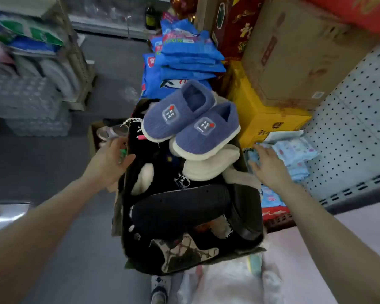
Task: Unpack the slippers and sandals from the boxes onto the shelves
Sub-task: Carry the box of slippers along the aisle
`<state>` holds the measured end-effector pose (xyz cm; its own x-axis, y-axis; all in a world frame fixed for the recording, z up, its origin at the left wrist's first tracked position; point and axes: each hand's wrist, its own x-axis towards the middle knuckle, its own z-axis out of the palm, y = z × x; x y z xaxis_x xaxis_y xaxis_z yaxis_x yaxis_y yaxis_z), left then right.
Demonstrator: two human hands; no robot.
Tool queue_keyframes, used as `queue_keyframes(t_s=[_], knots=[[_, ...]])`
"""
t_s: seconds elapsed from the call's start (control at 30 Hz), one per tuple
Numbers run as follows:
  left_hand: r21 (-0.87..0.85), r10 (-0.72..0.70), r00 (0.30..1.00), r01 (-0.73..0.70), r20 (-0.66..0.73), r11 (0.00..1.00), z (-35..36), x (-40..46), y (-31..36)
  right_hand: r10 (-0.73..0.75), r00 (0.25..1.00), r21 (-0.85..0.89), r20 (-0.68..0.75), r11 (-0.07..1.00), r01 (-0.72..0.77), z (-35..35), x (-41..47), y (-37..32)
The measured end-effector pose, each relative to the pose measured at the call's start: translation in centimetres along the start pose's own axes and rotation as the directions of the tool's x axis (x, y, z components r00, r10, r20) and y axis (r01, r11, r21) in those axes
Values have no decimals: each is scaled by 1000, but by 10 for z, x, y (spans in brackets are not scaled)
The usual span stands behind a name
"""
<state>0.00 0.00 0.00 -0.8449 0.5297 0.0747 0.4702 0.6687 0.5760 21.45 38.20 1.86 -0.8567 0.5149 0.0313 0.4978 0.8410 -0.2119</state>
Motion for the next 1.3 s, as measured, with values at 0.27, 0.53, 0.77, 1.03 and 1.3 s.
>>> queue_keyframes(t_s=[0.27,0.53,0.77,1.03,1.3], knots=[[56,-344,936,340,78,939,60,36,-23,224,952,36,207,971,-236,69,68,39],[194,-496,864,474,85,859,89,46,-37,264,899,155,350,930,-333,108,102,58],[238,-453,891,437,18,868,88,47,-38,210,935,117,284,961,-251,104,102,56],[209,-414,910,412,-35,887,63,19,-38,135,973,48,188,988,-146,67,82,28],[129,-412,902,428,-131,895,15,-38,-58,46,987,-52,151,998,-38,35,50,-32]])
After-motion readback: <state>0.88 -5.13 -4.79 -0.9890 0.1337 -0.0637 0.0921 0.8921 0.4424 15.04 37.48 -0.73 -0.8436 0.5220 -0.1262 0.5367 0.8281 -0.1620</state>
